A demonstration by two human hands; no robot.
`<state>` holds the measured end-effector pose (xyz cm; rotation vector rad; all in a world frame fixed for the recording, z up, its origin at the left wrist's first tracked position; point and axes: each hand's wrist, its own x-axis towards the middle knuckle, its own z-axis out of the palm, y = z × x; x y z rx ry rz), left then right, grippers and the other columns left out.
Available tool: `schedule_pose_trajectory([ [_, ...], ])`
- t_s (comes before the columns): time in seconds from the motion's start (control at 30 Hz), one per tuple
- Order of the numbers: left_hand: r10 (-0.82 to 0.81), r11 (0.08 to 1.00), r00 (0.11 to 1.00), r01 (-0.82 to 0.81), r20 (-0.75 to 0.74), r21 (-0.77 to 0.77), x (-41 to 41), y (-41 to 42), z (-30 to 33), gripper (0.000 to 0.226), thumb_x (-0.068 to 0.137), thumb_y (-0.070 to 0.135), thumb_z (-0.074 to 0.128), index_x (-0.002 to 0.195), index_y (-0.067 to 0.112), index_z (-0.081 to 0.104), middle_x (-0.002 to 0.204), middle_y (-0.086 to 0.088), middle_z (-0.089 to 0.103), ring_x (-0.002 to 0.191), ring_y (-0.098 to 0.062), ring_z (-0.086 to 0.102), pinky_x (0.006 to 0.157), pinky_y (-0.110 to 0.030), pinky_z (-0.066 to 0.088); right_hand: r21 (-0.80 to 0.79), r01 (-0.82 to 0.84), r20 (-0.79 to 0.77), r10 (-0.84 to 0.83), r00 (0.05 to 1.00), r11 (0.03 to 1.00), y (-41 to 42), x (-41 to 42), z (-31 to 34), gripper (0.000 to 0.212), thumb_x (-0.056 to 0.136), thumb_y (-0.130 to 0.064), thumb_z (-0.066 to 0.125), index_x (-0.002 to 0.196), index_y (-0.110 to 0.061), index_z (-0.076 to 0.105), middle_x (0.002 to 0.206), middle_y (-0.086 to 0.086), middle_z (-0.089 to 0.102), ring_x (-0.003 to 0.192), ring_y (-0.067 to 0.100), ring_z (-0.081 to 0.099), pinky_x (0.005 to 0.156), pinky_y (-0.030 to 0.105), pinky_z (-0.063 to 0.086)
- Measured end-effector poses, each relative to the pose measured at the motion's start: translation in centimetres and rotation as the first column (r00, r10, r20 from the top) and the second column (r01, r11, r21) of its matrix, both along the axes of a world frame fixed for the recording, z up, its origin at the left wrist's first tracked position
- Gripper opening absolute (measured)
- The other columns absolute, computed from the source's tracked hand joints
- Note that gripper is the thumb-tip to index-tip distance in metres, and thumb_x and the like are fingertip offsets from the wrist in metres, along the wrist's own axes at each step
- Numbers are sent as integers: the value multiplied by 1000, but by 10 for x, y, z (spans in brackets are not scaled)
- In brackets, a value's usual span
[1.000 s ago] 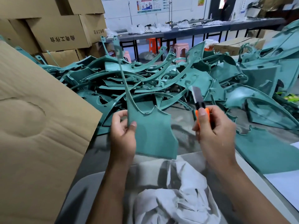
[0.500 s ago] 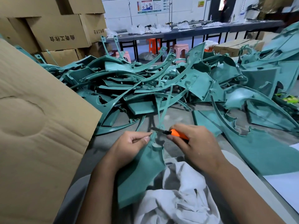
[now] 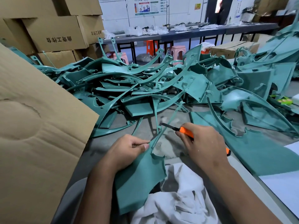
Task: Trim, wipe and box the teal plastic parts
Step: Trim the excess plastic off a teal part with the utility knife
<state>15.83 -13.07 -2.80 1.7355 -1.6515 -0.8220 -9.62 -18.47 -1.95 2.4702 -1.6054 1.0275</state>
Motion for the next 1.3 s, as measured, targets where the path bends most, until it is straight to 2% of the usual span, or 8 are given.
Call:
schedule_pose_trajectory([
  [0.1,10,999,996,-13,94,30,0,1,1,14,94,35,71,103,46,74,101,40,67,96,19,63,82,-10,47,-9,137,60,-136,989,991,-3,0,1,29,98,-43,66,79,-22,59,62,-7,53,56,21,50,49,29,35],
  [0.3,30,998,995,-36,93,59,-8,2,0,16,93,42,69,101,56,69,106,33,71,102,7,67,100,-33,54,-73,240,101,-232,967,968,-2,2,6,15,97,-35,69,88,-23,70,65,-2,58,56,25,46,48,27,24],
  [0.47,75,995,990,-82,120,54,-8,2,0,22,88,45,71,99,62,64,105,29,73,100,4,67,99,-35,54,-7,243,39,-243,969,970,-3,4,-1,18,98,-35,67,86,-21,67,68,-1,60,59,26,47,51,31,30],
  [0.67,191,981,971,-196,145,18,-12,-3,-3,16,87,48,74,90,63,68,95,23,76,92,-2,68,89,-31,54,46,15,-65,-12,998,999,6,9,-6,24,98,-44,61,85,-24,65,69,-3,61,67,27,55,53,35,39],
  [0.87,326,944,934,-330,144,1,-11,-2,-5,22,82,50,77,76,32,67,66,13,65,71,-11,61,62,-30,44,147,-166,-134,186,973,975,10,13,-1,21,92,-53,64,96,-33,70,80,-8,71,78,17,64,58,32,43],
  [1.07,286,958,958,-287,22,20,-7,0,-8,18,89,42,75,74,35,67,55,15,61,63,-14,57,66,-30,44,337,-364,101,351,931,868,6,-11,8,10,91,-48,69,88,-40,74,69,-19,70,64,6,64,58,31,49],
  [1.17,251,968,967,-251,-53,12,-5,-1,-9,19,89,36,76,73,31,66,56,14,61,60,-13,55,69,-32,46,81,-253,283,221,933,964,1,-11,7,15,96,-35,72,84,-26,74,58,-8,60,50,10,51,51,27,36],
  [1.3,269,963,963,-270,-21,-27,-8,-2,-9,21,87,36,78,72,33,65,51,16,56,55,-8,49,65,-30,41,-33,88,379,-69,923,996,-6,-10,8,10,101,-19,61,107,-21,70,78,-10,64,65,11,54,59,29,35],
])
